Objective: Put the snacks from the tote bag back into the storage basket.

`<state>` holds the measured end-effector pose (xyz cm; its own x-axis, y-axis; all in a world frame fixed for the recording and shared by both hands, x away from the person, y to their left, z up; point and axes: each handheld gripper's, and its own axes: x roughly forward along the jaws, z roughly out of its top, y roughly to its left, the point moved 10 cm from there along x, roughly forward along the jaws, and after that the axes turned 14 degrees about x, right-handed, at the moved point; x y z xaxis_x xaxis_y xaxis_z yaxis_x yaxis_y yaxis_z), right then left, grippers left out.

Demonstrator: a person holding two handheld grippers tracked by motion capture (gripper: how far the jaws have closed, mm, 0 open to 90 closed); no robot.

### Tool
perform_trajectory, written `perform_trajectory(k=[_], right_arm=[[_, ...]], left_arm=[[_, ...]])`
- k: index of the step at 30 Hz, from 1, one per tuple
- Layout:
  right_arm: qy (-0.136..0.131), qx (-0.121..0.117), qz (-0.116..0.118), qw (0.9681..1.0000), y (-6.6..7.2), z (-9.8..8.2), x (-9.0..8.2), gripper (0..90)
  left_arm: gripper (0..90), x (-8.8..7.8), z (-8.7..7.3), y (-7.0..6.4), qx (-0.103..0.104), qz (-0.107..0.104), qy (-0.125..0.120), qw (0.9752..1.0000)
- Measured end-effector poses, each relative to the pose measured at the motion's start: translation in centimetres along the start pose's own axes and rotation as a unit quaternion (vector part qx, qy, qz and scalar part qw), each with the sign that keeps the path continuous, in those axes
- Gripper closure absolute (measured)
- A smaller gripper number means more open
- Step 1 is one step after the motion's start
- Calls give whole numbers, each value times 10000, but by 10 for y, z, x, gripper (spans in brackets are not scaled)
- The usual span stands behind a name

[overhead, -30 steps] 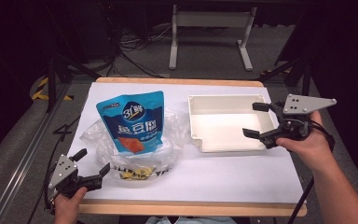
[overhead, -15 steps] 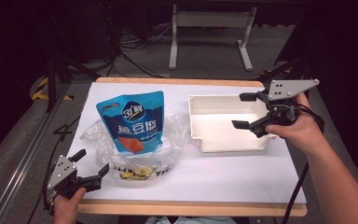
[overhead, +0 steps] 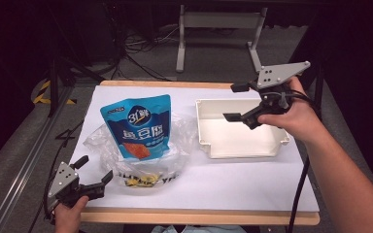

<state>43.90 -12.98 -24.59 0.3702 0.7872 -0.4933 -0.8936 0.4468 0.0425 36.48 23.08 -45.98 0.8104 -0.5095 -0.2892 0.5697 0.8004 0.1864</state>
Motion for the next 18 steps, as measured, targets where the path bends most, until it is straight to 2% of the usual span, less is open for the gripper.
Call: perform_trajectory(k=[9,18], right_arm=[[87,-114,199,9997,4,22,23,133],[231,-251,259,9991,4,38,49,133]], left_arm=[[36,3,1,0,-6,-16,-10,10000],[36,3,1,1,-10,-16,-18,10000]])
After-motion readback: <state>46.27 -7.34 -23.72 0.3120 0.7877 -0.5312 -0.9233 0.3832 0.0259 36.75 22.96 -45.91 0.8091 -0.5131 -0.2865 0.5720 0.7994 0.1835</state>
